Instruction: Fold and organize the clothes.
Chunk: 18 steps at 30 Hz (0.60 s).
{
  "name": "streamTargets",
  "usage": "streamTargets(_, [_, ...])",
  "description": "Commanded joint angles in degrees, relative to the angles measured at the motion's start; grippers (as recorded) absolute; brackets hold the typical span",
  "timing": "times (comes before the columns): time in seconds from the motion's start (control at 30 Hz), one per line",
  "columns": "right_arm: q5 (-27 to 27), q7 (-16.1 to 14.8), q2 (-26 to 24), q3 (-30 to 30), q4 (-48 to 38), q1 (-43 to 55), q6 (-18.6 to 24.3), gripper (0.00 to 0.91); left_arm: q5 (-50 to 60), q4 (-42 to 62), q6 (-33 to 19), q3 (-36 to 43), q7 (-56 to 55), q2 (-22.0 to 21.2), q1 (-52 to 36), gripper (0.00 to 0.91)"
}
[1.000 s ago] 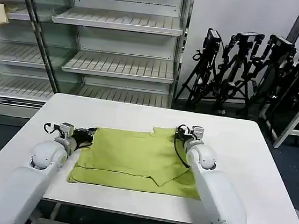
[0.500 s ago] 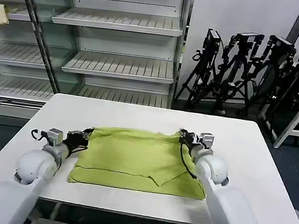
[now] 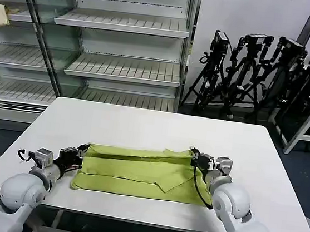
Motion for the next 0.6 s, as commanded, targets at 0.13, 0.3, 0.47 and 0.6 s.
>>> streamTargets(0.13, [-0.52, 0.43, -1.09, 2.0, 8.4, -7.81, -0.3, 0.0, 0.74, -4.06, -0.58, -1.51, 0.23, 0.2, 5.79, 0.01])
streamTargets(0.3, [-1.5, 0.29, -1.19, 2.56, 8.52, -9.21, -0.3, 0.0, 1.06, -4.34, -0.64, -1.07, 0.16, -0.05, 6.61, 0.01])
streamTargets(0.47, [-1.84, 0.08, -0.87, 3.34, 8.86, -10.34, -0.28, 0.0, 1.44, -4.51, -0.58, -1.12, 0.18, -0.38, 6.71, 0.01])
streamTargets(0.6, [-2.08, -0.1, -0.74, 3.67, 8.84, -11.2, -0.17, 0.0, 1.4, -4.44, -0.55, -1.8, 0.21, -0.03, 7.02, 0.01])
